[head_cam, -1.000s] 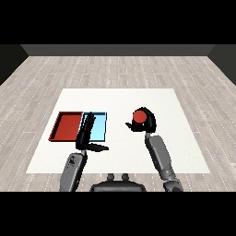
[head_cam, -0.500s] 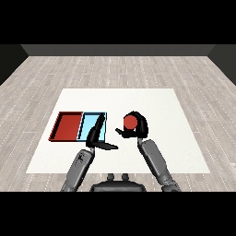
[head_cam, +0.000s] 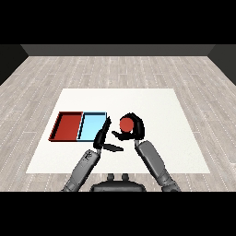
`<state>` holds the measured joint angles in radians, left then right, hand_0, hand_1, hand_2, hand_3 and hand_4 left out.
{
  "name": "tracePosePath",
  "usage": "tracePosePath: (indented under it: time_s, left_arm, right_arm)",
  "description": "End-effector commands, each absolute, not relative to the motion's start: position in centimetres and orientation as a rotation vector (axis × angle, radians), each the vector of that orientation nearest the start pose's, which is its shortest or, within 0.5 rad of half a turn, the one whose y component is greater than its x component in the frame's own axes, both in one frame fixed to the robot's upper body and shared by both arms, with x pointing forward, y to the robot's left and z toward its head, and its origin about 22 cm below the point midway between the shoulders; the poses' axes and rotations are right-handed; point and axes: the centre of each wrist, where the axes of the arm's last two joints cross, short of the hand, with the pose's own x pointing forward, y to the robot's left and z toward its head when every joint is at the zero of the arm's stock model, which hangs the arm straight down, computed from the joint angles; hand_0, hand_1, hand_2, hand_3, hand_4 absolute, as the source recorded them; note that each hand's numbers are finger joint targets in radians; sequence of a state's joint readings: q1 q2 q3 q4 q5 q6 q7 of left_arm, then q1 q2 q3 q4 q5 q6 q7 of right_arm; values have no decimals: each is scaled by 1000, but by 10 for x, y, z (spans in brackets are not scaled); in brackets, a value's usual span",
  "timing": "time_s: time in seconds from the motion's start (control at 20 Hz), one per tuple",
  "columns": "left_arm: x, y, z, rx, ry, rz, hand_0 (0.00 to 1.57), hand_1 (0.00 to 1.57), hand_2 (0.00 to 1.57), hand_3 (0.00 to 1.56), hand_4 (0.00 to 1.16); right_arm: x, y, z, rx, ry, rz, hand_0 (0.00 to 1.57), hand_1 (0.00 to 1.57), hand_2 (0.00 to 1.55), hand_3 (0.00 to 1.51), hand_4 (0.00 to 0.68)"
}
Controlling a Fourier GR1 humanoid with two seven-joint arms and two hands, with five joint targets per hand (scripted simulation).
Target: Pick the red can and put it in the red box
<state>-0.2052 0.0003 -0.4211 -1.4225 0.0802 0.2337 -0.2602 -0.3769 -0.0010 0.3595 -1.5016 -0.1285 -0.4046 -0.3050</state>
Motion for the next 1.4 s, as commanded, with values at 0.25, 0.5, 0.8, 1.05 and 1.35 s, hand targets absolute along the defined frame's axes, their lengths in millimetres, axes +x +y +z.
tracePosePath:
  time_s: [0.25, 0.5, 0.8, 1.05, 1.35]
  left_arm:
    - [271, 108, 9, -287, -1797, -184, 0, 0, 0, 0, 0]
    - [281, 88, 11, -314, -1767, -177, 0, 0, 0, 0, 0]
    - [284, 77, 18, -340, -1781, -168, 0, 0, 0, 0, 0]
    - [274, 92, 4, -348, -1776, -169, 0, 0, 0, 0, 0]
    - [248, 77, 2, -394, -1780, -166, 0, 0, 0, 0, 0]
  right_arm:
    - [266, -107, 84, 213, -2124, 1, 1463, 1463, 1433, 1387, 663]
    - [285, -66, 77, 245, -2105, 28, 1458, 1458, 1441, 1390, 671]
    - [288, -73, 77, 338, -2076, -26, 1482, 1482, 1436, 1400, 644]
    - [293, -71, 86, 363, -2113, -49, 1515, 1515, 1451, 1419, 652]
    - [276, -56, 73, 353, -2116, 7, 1524, 1524, 1454, 1402, 648]
